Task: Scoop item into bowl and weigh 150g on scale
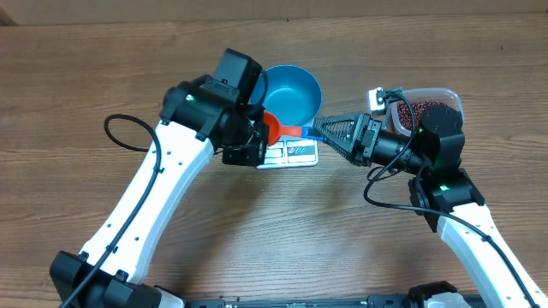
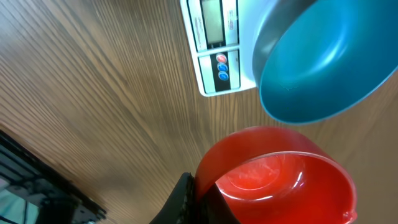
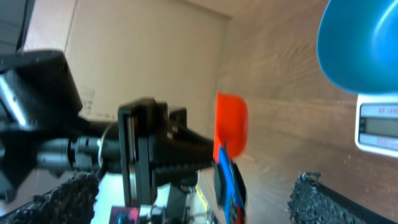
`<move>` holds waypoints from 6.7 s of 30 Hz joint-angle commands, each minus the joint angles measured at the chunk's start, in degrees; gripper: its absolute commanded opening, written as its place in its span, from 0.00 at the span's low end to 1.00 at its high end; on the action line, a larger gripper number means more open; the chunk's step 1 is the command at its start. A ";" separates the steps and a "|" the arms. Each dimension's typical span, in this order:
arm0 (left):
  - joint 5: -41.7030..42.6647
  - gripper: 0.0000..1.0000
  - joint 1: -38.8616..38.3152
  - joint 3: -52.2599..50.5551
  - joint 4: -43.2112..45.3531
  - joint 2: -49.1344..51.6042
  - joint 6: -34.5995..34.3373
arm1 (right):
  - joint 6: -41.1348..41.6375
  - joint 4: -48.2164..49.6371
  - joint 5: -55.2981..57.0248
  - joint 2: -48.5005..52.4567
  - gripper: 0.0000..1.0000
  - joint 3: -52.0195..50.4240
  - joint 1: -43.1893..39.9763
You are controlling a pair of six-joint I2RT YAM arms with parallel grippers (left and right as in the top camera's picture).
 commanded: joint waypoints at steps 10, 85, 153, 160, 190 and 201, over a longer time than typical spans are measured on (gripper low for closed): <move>0.42 0.04 -3.54 0.96 3.30 -1.40 -8.33 | 2.12 3.28 3.30 -0.13 0.92 1.09 0.22; 0.68 0.99 -5.95 0.96 8.83 -1.40 -7.54 | -11.85 -12.22 15.82 -0.13 0.04 1.07 0.09; -15.17 0.04 -5.84 -0.20 12.33 -1.38 109.85 | -31.63 -41.20 25.70 -10.49 0.04 5.70 -16.41; -13.16 0.04 -5.88 -8.72 18.91 -1.33 111.40 | -31.61 -41.57 25.70 -10.49 0.04 5.70 -16.41; -16.50 0.04 -10.54 -24.41 43.82 6.51 113.31 | -31.65 -41.62 25.73 -10.49 0.04 5.70 -16.41; -18.71 0.04 -11.72 -24.44 44.00 6.95 114.81 | -31.63 -41.62 25.73 -10.45 0.04 5.70 -16.41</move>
